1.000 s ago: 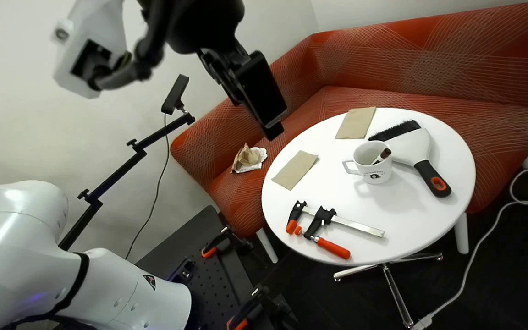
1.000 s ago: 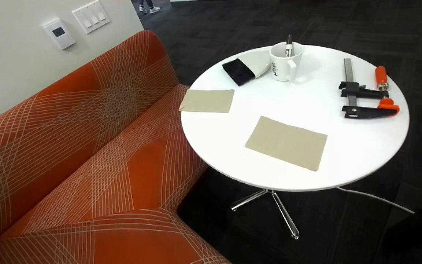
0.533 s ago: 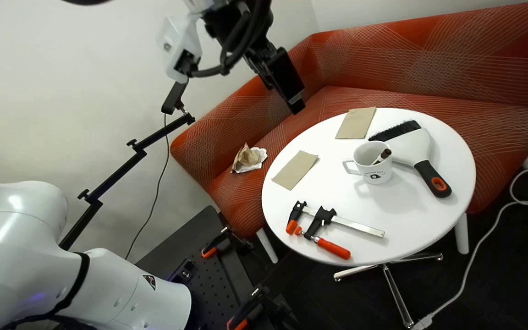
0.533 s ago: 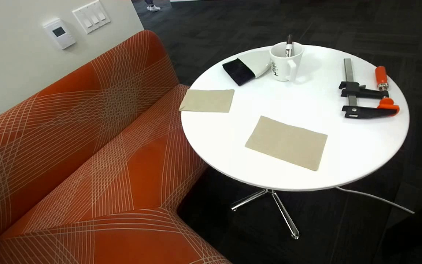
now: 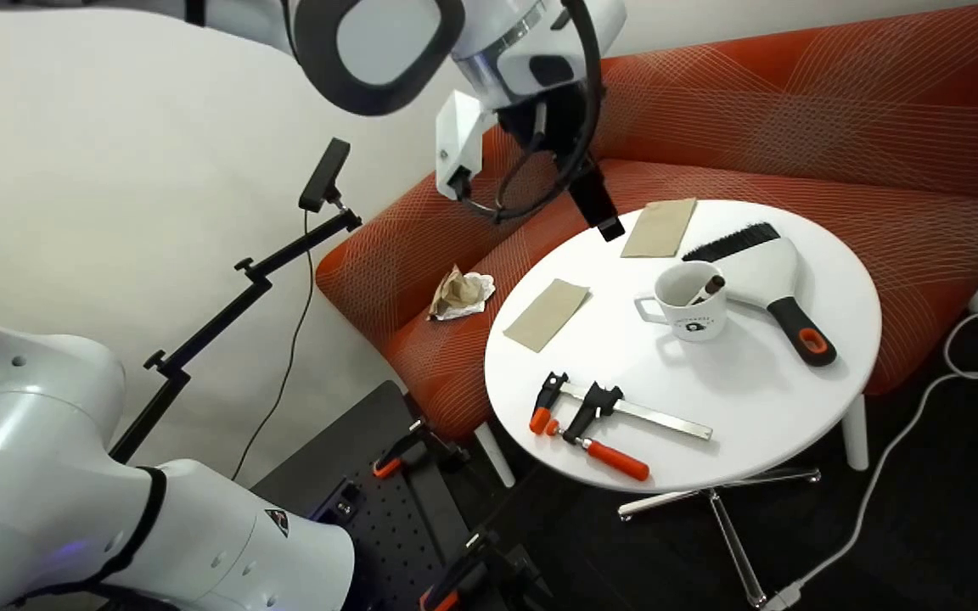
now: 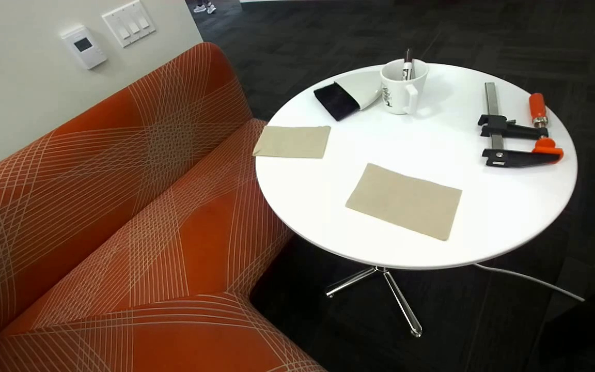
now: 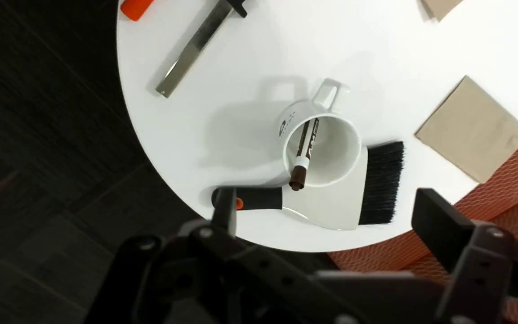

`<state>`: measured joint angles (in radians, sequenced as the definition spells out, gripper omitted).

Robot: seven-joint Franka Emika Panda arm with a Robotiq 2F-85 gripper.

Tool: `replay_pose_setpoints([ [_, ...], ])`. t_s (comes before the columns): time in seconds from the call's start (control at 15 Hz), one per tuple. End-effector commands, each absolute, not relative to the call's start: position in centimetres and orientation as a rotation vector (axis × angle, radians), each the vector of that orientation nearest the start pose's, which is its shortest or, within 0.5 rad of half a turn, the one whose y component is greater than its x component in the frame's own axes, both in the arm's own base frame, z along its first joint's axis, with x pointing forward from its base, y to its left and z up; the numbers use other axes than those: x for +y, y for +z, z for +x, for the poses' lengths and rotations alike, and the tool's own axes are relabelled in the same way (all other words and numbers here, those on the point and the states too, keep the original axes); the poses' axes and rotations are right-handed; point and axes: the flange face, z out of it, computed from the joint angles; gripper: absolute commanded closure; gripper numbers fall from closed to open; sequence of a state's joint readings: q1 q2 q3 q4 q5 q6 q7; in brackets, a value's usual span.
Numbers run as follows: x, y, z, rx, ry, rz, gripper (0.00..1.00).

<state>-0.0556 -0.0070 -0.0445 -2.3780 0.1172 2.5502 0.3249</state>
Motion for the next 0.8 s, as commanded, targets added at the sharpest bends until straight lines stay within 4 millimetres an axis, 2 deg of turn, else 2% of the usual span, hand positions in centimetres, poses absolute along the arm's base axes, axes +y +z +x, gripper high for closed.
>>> replay_pose_setpoints([
  [0.0,-5.0,31.3,54.9,0.998,-0.226,-2.896,0.00],
  [0.33,-3.7,28.7,58.0,1.183,-0.192,-2.863,0.00],
  [0.47,-3.0,28.5,58.3,1.168,-0.172,-2.863,0.00],
  [0.53,-3.4,28.2,57.4,1.145,-0.169,-2.869,0.00],
  [0.73,-3.0,28.0,57.9,1.138,-0.170,-2.872,0.00],
])
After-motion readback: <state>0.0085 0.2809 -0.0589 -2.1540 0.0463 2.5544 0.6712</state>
